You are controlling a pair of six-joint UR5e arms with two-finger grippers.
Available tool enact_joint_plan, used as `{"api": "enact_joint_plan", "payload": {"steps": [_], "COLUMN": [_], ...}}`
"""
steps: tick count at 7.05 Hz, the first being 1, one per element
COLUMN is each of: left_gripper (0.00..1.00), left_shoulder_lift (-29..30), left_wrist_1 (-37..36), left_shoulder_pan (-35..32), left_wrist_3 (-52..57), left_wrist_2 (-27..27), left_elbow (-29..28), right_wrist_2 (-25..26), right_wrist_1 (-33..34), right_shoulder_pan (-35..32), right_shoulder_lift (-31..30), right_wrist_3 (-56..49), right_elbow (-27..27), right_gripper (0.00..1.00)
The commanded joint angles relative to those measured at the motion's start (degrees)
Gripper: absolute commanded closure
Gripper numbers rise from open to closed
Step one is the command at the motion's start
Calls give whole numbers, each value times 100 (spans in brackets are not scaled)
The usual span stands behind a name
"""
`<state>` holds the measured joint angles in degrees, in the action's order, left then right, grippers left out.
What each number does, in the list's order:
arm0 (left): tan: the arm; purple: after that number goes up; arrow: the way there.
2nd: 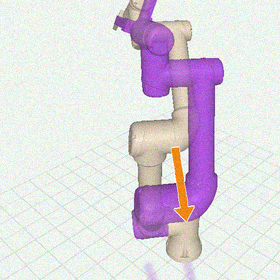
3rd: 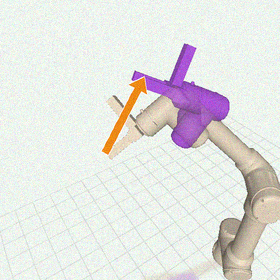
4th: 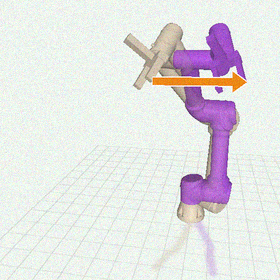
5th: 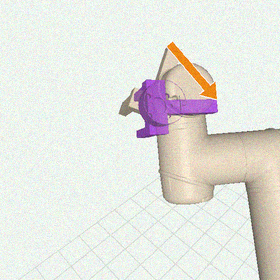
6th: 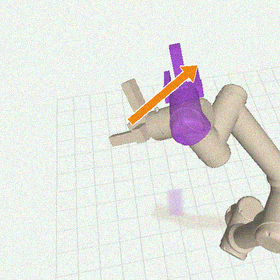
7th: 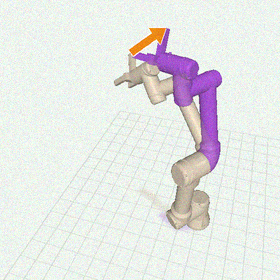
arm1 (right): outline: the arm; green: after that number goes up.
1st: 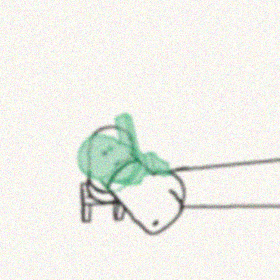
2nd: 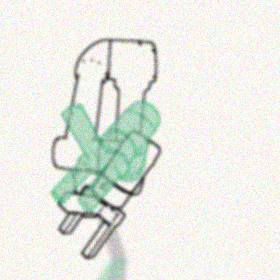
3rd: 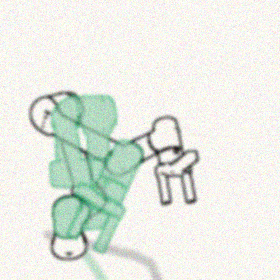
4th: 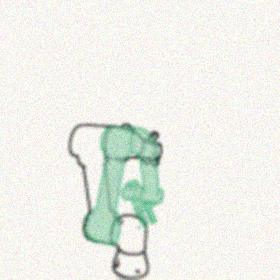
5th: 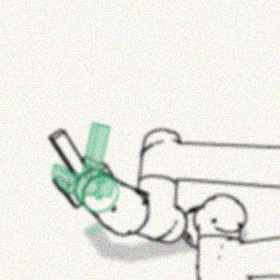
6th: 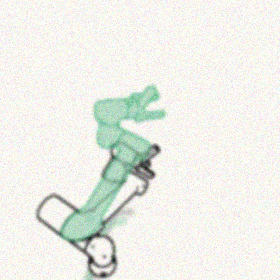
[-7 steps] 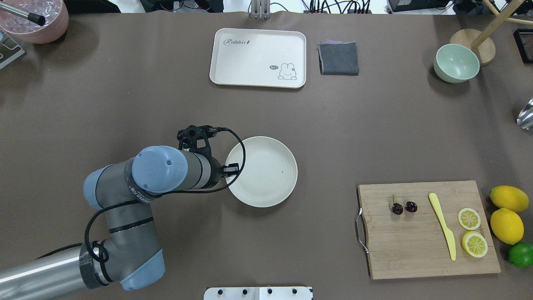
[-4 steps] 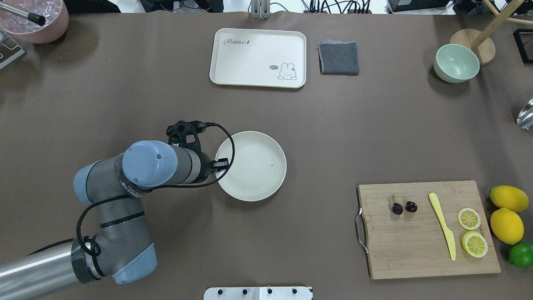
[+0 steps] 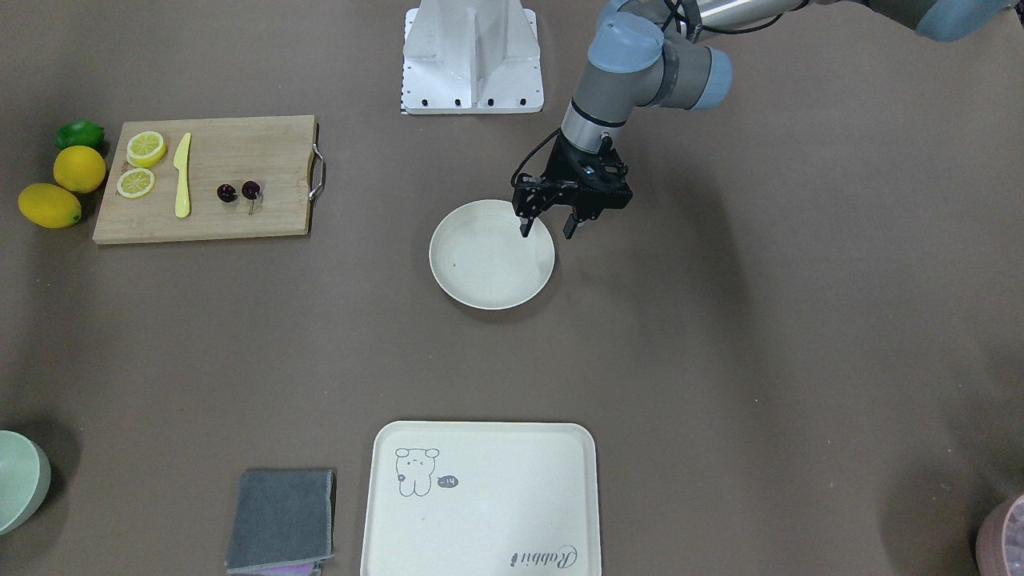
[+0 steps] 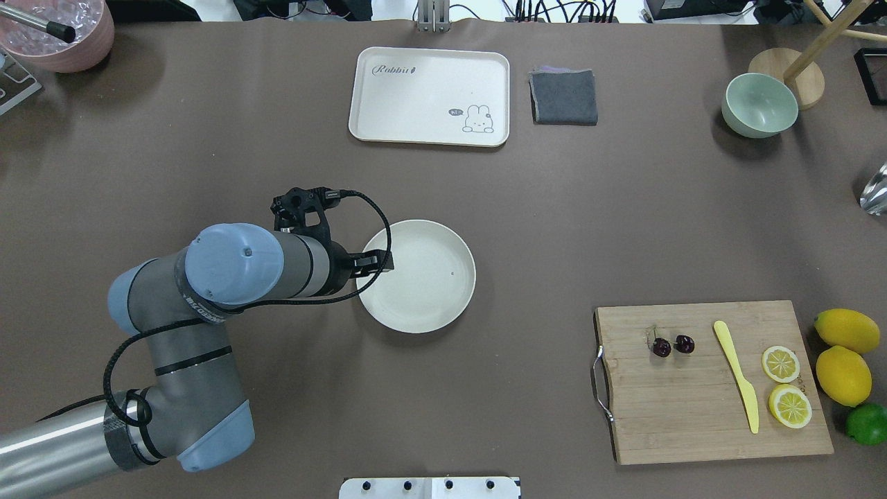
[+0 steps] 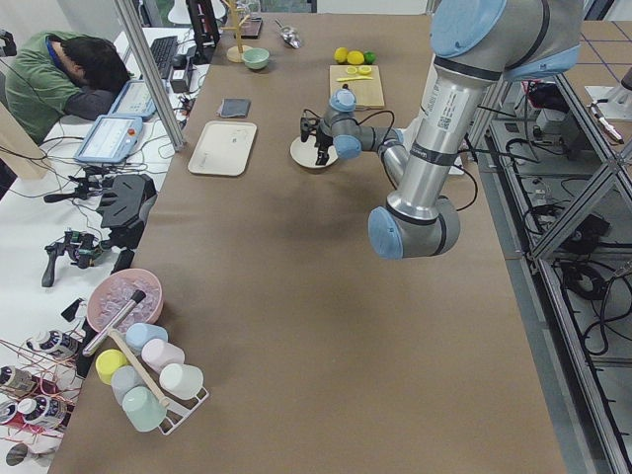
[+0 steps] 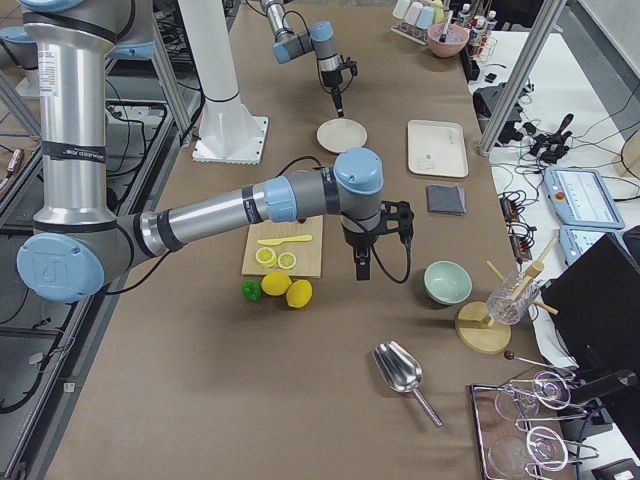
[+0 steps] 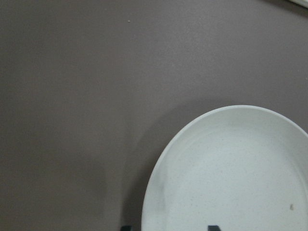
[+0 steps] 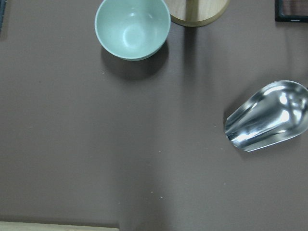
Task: Place red cherry on plate
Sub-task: 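Drag the white plate with the left gripper toward the table center, then release the plate and lift the left gripper while the right arm reaches out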
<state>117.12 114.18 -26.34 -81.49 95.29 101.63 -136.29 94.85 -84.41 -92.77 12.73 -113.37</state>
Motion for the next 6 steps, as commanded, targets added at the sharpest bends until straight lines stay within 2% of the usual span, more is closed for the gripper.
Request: {"api": "enact_joint_plan", "payload": {"steps": [1, 4, 6], "left_gripper": [2, 2, 2], "left_shoulder_lift": [-32, -23, -14], "left_wrist_1": [-10, -177, -439], "left_shoulder_pan": [-257, -897, -1135], "left_wrist_3": [920, 960, 969], "left_wrist_2": [-28, 436, 438], "left_elbow": [129, 147, 164], "right_wrist_2": [234, 391, 559], "right_wrist_1": [-19, -904, -1555], "right_shoulder_pan": [958, 1986, 2699], "right_shoulder_lift": [92, 66, 66], "right_wrist_3": [1236, 1250, 1258], "right_elbow": [-553, -555, -502], "right_gripper": [0, 0, 0]}}
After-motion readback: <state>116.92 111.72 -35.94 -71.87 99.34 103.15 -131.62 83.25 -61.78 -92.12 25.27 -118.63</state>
